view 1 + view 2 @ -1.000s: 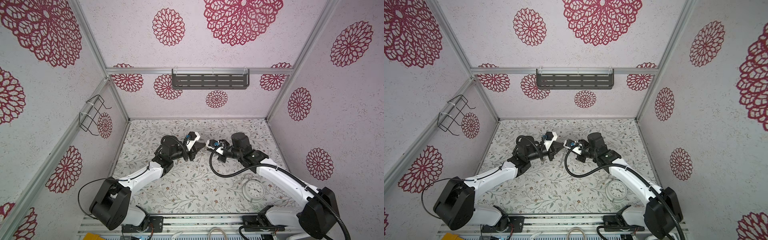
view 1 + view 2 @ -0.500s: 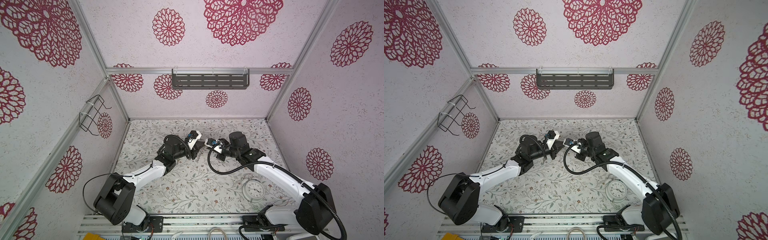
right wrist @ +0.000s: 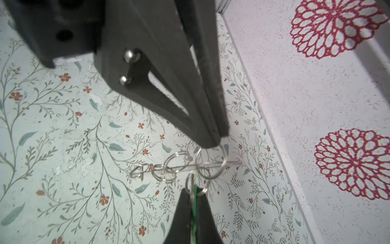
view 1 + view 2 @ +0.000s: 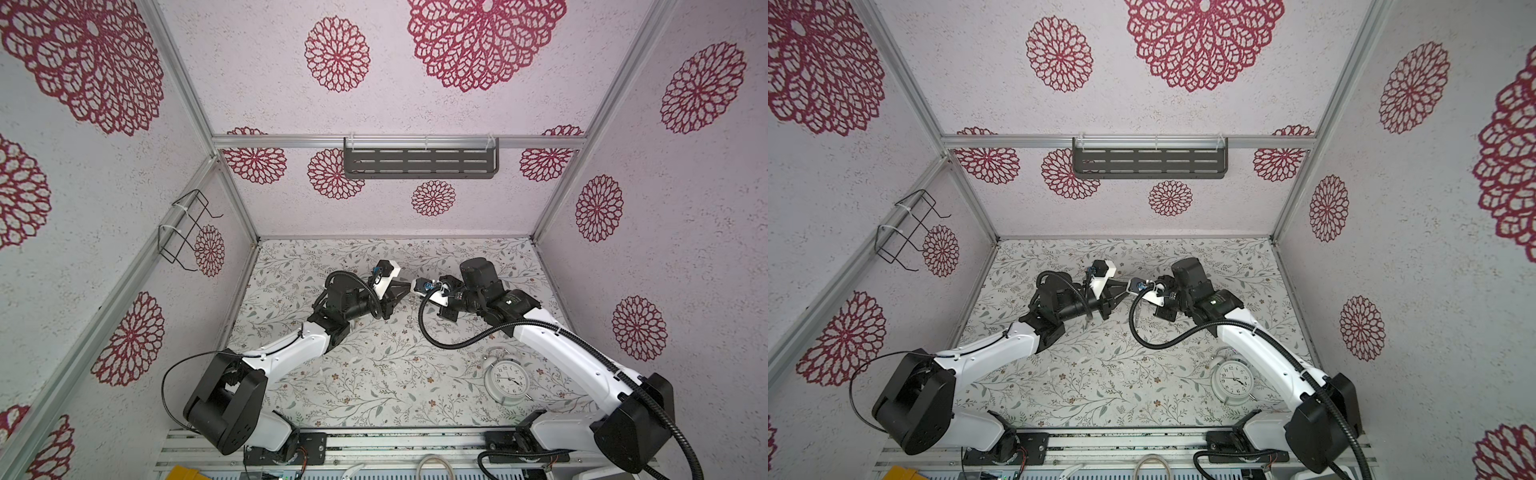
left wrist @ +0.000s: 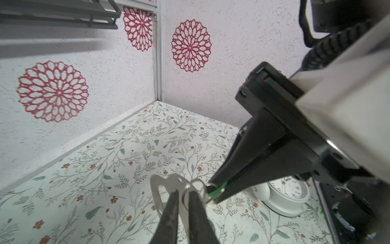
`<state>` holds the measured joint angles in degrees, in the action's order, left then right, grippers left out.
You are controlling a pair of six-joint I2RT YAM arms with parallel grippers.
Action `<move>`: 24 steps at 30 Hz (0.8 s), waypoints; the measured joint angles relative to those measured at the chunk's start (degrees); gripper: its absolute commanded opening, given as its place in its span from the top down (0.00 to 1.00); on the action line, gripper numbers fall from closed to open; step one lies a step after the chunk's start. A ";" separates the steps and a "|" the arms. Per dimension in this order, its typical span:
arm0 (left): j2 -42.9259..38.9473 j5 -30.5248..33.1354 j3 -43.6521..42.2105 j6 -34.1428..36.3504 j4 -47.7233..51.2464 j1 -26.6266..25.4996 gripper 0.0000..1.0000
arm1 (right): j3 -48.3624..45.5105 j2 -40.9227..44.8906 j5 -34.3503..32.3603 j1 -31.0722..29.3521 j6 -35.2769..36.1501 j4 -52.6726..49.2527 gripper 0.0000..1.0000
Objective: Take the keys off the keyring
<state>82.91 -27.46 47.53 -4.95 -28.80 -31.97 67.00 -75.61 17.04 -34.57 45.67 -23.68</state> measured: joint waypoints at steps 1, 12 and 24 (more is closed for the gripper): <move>-0.52 0.33 -0.48 0.02 -0.02 0.48 0.72 | 0.92 -0.46 -0.13 0.00 1.14 -1.77 1.00; -7.56 2.16 -2.49 5.46 8.04 1.60 0.66 | 6.73 -5.07 -0.44 0.02 8.94 -12.90 1.00; -2.38 5.73 -0.83 9.35 16.76 2.89 0.64 | -3.08 -3.02 -0.37 4.39 3.23 -5.95 1.00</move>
<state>80.53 -21.74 46.70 4.40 -12.03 -29.08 63.92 -78.63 16.67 -30.17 48.90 -29.63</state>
